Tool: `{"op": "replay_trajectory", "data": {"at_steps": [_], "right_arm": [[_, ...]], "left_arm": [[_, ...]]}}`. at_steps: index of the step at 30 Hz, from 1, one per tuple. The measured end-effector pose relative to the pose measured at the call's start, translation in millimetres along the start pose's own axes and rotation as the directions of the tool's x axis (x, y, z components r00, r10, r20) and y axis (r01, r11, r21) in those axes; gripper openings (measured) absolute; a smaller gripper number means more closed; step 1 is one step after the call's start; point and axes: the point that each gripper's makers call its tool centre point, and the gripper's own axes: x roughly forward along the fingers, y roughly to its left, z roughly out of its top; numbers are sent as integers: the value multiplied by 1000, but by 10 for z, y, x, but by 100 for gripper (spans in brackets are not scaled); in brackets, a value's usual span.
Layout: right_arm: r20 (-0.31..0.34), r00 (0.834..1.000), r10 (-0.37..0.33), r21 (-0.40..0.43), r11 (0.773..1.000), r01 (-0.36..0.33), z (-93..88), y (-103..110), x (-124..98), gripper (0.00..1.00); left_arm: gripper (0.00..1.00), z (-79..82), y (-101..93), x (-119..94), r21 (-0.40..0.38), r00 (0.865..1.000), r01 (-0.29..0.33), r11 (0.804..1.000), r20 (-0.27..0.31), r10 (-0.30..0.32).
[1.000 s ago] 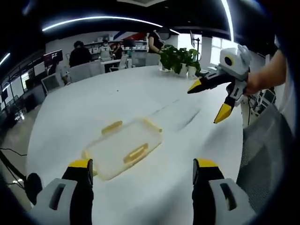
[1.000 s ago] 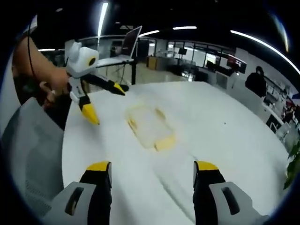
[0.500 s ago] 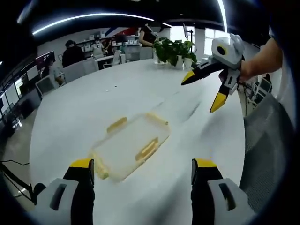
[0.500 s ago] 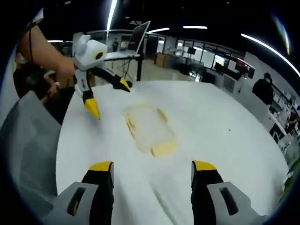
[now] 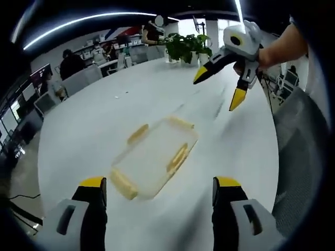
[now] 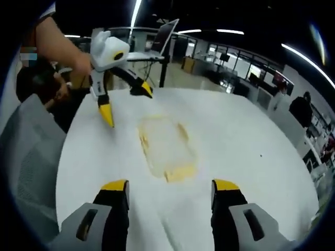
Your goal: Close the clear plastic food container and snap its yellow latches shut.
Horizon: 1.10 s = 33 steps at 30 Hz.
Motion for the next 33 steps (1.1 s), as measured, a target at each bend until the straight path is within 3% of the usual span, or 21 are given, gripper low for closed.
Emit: {"op": "replay_trajectory", "data": {"at_steps": [15,33], "right_arm": [[-39,999,38,-97,994,-42,63,-38,167,61],[-88,992,86,-163,982,-100,39,-26,368,61]], "left_arm": [[81,-1,138,55,97,999,25,995,-46,-20],[78,-142,233,146,220,989,85,972,-140,-55]]}}
